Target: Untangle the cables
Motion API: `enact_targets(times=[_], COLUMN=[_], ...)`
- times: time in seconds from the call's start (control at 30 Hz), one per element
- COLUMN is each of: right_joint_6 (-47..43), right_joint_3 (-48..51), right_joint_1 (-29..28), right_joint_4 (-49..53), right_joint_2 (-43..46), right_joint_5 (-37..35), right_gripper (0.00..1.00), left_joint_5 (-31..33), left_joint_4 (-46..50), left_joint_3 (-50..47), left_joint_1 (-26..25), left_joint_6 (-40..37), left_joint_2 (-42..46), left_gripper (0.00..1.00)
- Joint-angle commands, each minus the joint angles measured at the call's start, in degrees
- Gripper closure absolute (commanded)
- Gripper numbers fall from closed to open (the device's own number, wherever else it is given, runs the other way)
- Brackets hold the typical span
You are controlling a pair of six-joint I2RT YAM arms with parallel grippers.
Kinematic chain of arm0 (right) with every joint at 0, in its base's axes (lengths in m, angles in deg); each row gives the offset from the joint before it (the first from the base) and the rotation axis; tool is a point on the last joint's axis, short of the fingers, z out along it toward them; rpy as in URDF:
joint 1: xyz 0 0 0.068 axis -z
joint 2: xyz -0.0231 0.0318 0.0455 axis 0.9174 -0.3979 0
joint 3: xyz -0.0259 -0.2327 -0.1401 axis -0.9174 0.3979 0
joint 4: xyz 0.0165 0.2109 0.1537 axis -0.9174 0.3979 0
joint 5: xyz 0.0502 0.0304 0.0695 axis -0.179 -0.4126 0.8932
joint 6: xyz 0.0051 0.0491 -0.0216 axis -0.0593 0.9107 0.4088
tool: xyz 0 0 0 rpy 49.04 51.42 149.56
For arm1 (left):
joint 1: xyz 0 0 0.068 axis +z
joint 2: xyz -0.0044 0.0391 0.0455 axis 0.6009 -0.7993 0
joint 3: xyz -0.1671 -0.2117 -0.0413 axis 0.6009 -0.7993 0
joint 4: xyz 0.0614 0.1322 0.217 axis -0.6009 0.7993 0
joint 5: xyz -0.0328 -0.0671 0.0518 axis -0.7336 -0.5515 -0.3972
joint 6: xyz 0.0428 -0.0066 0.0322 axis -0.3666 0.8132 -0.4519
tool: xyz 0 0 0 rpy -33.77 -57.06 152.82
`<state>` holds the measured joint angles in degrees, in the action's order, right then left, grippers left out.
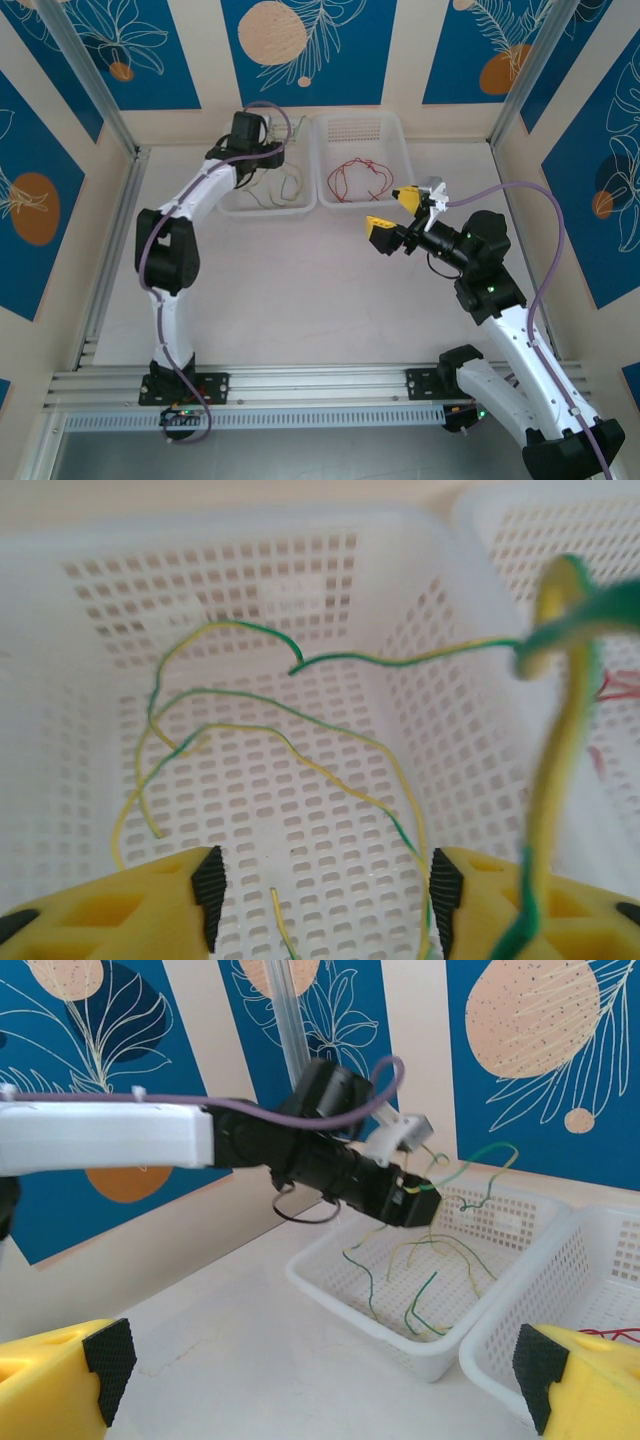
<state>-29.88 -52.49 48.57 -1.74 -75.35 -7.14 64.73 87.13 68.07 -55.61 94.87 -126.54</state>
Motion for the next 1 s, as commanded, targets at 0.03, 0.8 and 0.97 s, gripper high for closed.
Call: enact_targets(times=[0.03,0.8,0.97], right_joint_6=[-1.0,12.2,24.3], right_joint_3=[-0.9,-11.7,-31.0], right_joint_1=[0.2,0.1,-0.4], right_joint_4=[-0.2,6.4,9.8], right_joint_2=[0.5,-19.1,-42.0], right_joint_5=[-1.4,-6.2,-0.4], right_gripper=[0.00,0.01,0.13], left_joint_5=[1.8,-2.2,-2.1], left_joint_4=[0.9,6.6,3.7], left_joint_3=[-3.6,-0.5,-3.0], left_joint_1=[-0.3,-0.5,-0.6], left_joint_6=[-0.7,-13.0,-13.9], left_joint_2=[7.3,0.9,1.6], left_gripper=[0.34,0.09,0.09])
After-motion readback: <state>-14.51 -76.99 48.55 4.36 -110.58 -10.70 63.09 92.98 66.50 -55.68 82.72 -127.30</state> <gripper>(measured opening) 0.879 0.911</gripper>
